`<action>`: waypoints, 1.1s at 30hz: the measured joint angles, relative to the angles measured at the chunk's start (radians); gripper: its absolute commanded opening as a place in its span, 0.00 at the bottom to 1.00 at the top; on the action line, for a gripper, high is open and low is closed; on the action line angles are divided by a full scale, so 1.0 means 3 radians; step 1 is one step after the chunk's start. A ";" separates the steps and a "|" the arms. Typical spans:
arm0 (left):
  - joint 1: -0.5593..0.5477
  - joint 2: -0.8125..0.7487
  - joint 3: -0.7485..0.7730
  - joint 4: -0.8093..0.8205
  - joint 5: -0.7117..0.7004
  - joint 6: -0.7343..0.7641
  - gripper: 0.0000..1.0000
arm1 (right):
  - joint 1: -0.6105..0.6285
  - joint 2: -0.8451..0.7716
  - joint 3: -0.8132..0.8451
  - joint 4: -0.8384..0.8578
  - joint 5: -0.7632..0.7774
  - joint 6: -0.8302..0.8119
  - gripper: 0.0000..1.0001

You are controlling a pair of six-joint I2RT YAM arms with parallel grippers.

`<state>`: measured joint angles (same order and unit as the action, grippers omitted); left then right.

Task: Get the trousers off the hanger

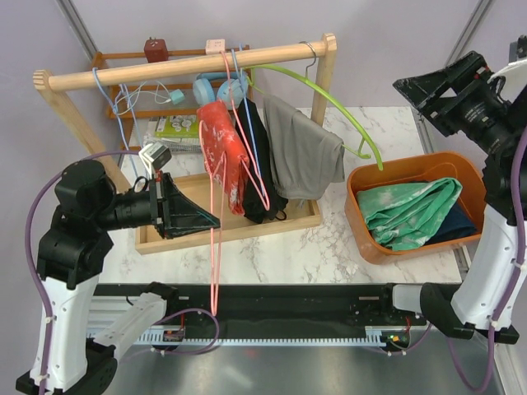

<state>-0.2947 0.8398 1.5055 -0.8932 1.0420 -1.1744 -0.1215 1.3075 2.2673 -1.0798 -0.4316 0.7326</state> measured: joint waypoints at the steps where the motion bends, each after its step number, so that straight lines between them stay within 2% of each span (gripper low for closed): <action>1: 0.0000 -0.0024 -0.0013 0.0011 -0.0034 -0.0001 0.02 | 0.0000 -0.0023 0.0004 0.0165 -0.0172 0.0114 0.88; 7: 0.0000 -0.0156 -0.0024 0.0048 -0.0312 -0.0005 0.02 | 0.0100 0.0020 0.0024 0.0910 -0.0998 0.0650 0.88; 9: 0.0000 -0.0211 -0.0032 0.0057 -0.0418 -0.0010 0.02 | 0.0304 0.0094 0.0029 0.1061 -0.1129 0.0734 0.88; 11: 0.0000 -0.0266 -0.0062 0.0074 -0.0505 -0.0022 0.02 | 0.0683 0.0202 0.0064 0.1130 -0.1134 0.0764 0.87; 14: 0.0000 -0.0315 -0.0079 0.0075 -0.0627 -0.0036 0.02 | 0.1483 0.0467 0.0240 0.1091 -0.0876 0.0684 0.87; 16: 0.0000 -0.0322 -0.0079 0.0093 -0.0721 -0.0036 0.02 | 0.2218 0.0697 0.0373 0.0993 -0.0549 0.0580 0.85; 17: 0.0000 -0.0322 -0.0079 0.0099 -0.0776 -0.0036 0.02 | 0.2453 0.0769 0.0379 0.0963 -0.0417 0.0528 0.85; 19: 0.0000 -0.0322 -0.0079 0.0104 -0.0853 -0.0037 0.02 | 0.2991 0.0889 0.0379 0.0849 -0.0092 0.0426 0.79; 20: 0.0000 -0.0322 -0.0079 0.0108 -0.0885 -0.0037 0.02 | 0.3192 0.0927 0.0379 0.0791 0.0031 0.0375 0.70; 23: 0.0000 -0.0323 -0.0079 0.0121 -0.1002 -0.0037 0.02 | 0.3545 0.0902 0.0287 0.0754 0.0286 0.0291 0.54; 27: 0.0000 -0.0323 -0.0079 0.0123 -0.1106 -0.0036 0.02 | 0.3984 0.0726 0.0127 0.0779 0.0607 0.0261 0.54; 30: 0.0000 -0.0323 -0.0079 0.0123 -0.1153 -0.0036 0.02 | 0.4709 0.0745 0.0130 0.0759 0.0918 0.0200 0.55; 33: 0.0000 -0.0322 -0.0079 0.0123 -0.1204 -0.0036 0.02 | 0.5194 0.0868 0.0149 0.0670 0.1209 0.0154 0.56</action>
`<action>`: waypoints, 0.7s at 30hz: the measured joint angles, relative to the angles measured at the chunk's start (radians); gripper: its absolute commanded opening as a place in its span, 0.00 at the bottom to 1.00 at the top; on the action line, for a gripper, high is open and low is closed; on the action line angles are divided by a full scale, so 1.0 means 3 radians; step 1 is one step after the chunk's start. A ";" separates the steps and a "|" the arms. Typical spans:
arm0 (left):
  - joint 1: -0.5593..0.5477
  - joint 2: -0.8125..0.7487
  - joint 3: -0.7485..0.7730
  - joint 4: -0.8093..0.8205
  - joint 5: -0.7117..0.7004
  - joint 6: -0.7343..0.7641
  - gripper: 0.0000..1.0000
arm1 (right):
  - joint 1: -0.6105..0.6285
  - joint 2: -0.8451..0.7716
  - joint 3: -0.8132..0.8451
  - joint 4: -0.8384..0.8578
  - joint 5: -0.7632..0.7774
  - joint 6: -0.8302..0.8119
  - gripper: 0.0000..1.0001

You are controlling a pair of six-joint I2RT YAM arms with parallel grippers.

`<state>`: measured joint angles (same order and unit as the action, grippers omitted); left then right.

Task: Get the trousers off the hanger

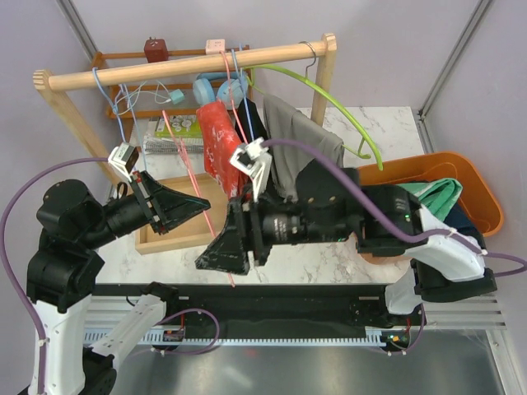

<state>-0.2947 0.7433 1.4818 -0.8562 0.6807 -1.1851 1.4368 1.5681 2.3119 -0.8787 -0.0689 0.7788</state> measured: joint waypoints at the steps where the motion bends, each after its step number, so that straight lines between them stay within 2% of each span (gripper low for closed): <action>1: 0.0000 0.0000 0.0003 0.0000 -0.0010 0.0000 0.02 | 0.0108 0.0045 -0.0005 -0.0045 0.0113 -0.0006 0.57; 8: 0.0000 -0.0001 0.0025 0.0001 -0.0065 0.0001 0.02 | 0.0371 0.0086 -0.0240 -0.0195 0.0685 -0.0008 0.64; 17: 0.0000 -0.0014 0.0025 0.0003 -0.0086 0.0000 0.02 | 0.0412 -0.0235 -0.0397 -0.0356 0.1170 0.0010 0.64; 21: 0.0000 -0.0015 0.0025 0.0004 -0.0086 0.0000 0.02 | 0.0415 -0.0300 -0.0427 -0.0417 0.1209 0.0010 0.64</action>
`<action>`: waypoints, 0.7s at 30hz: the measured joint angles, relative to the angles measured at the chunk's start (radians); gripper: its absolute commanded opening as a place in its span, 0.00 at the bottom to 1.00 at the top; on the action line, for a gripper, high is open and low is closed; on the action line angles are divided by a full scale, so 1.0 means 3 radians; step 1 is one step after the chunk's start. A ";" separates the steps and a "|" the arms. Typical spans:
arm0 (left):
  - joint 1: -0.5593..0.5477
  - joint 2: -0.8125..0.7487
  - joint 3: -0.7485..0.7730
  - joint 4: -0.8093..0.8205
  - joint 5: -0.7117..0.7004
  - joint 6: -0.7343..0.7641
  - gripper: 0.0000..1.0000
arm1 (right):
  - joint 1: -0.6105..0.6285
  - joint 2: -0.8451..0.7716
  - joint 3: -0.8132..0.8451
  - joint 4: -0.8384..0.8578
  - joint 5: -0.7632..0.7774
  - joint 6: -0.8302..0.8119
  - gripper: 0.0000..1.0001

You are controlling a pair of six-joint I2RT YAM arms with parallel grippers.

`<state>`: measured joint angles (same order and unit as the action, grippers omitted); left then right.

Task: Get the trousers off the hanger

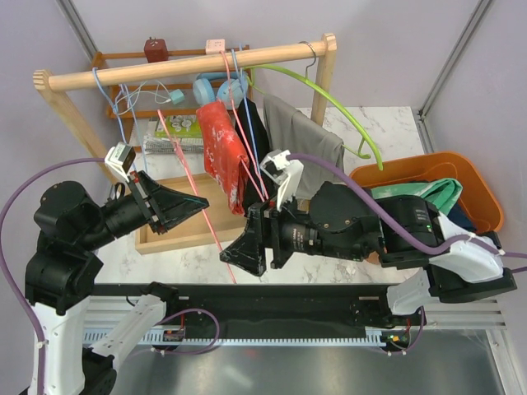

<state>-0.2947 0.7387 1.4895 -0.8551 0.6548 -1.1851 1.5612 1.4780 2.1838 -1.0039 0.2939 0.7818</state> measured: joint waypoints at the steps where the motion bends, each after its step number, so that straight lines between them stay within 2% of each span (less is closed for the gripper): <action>1: 0.0000 0.0001 0.0000 0.0001 0.0001 0.0000 0.02 | 0.0008 0.0027 0.0000 0.0003 -0.0001 0.0000 0.63; 6: 0.0000 0.0027 0.0050 0.0006 0.0004 0.0000 0.02 | 0.0022 0.0244 -0.0046 0.0008 -0.0022 -0.0005 0.57; 10: 0.0000 0.0037 0.0074 0.0022 0.0005 0.0001 0.02 | 0.0023 0.0392 -0.0083 0.0013 -0.0028 -0.0018 0.47; 12: 0.0000 0.0037 0.0074 0.0018 0.0005 0.0001 0.02 | 0.0023 0.0413 -0.0094 0.0020 -0.0017 -0.0017 0.47; 16: 0.0000 0.0037 0.0074 0.0022 0.0006 0.0001 0.02 | 0.0023 0.0399 -0.0095 0.0031 0.0010 -0.0004 0.53; 21: 0.0000 0.0037 0.0074 0.0034 0.0018 0.0001 0.02 | 0.0023 0.0381 -0.0109 0.0033 0.0061 0.0017 0.53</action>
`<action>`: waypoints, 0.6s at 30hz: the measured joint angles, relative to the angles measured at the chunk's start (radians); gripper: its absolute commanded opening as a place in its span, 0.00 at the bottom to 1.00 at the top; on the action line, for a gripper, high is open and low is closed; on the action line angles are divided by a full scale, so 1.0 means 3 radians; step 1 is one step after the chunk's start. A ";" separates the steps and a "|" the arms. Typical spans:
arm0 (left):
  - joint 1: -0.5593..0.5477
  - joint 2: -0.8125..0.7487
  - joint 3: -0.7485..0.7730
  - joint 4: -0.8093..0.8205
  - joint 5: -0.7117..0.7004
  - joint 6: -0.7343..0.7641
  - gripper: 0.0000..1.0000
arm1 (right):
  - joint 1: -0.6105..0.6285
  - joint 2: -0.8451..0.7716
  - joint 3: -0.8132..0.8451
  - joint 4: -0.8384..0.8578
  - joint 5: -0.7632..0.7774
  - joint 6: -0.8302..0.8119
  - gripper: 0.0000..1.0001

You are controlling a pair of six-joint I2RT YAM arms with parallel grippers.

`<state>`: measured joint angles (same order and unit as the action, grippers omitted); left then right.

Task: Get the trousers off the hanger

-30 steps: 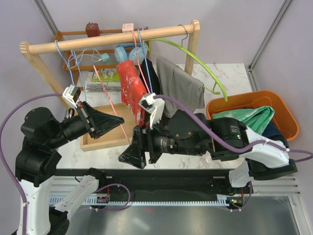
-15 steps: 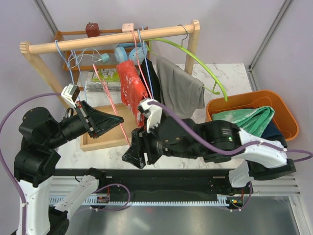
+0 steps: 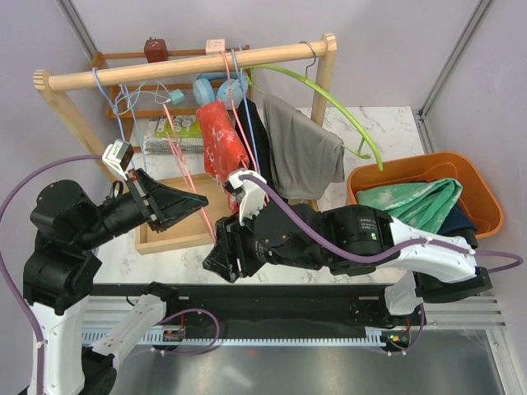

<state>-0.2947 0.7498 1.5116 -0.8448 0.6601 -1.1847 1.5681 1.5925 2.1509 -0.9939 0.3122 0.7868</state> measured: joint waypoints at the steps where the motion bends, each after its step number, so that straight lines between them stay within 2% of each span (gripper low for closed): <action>1: 0.0000 0.0000 0.0000 0.0008 0.0003 0.0000 0.02 | 0.0000 -0.0009 -0.0008 -0.0001 0.0009 0.0008 0.53; 13: 0.0000 -0.0025 -0.0033 0.0029 0.0022 0.0000 0.02 | 0.0000 -0.0085 -0.0005 0.0066 0.0010 0.0045 0.47; 18: 0.0000 -0.0024 -0.0037 0.0031 0.0060 0.0000 0.02 | -0.0008 -0.0084 -0.0005 0.0098 -0.0003 0.0058 0.40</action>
<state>-0.2947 0.7425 1.5005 -0.8356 0.6781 -1.1847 1.5658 1.5673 2.1494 -0.9646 0.3115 0.8043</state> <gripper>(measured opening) 0.040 0.436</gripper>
